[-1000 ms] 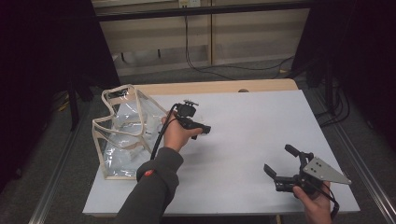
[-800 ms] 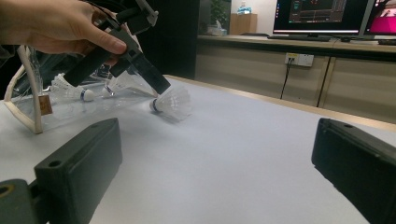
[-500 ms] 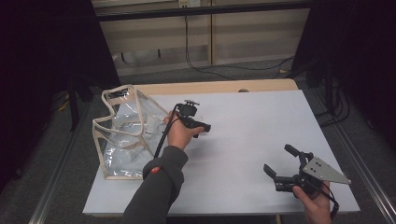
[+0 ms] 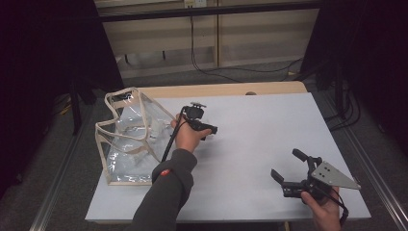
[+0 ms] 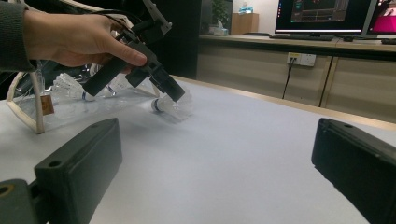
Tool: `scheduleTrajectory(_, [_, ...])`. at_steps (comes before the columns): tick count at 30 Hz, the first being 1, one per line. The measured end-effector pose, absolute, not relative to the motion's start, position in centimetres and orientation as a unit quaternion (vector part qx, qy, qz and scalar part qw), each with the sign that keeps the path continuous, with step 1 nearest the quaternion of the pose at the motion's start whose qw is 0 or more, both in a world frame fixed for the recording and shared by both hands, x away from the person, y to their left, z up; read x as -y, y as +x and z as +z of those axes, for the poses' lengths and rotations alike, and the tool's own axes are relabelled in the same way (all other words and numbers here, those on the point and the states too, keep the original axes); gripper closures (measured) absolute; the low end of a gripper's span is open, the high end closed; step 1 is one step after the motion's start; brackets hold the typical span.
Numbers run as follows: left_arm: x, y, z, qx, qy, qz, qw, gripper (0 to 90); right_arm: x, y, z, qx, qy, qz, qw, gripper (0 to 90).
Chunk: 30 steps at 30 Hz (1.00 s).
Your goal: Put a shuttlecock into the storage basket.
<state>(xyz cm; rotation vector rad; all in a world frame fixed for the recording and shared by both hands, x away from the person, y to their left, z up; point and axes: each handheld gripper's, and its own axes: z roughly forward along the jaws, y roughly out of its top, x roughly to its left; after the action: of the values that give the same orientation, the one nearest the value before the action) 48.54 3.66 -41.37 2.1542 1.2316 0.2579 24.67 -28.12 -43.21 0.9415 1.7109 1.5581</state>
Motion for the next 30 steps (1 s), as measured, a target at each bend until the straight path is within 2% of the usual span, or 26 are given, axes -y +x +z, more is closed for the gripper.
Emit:
scheduleTrajectory(17, [-3.3,48.9,-42.2,-0.471,0.820,0.119,0.302,20.9,28.3,24.6,-43.2,-0.649,0.359,0.592,0.316,1.8])
scheduleTrajectory(30, [-3.9,48.4,-42.4,-0.478,0.821,0.118,0.290,45.2,28.3,24.5,-43.2,-0.647,0.359,0.593,0.317,1.8])
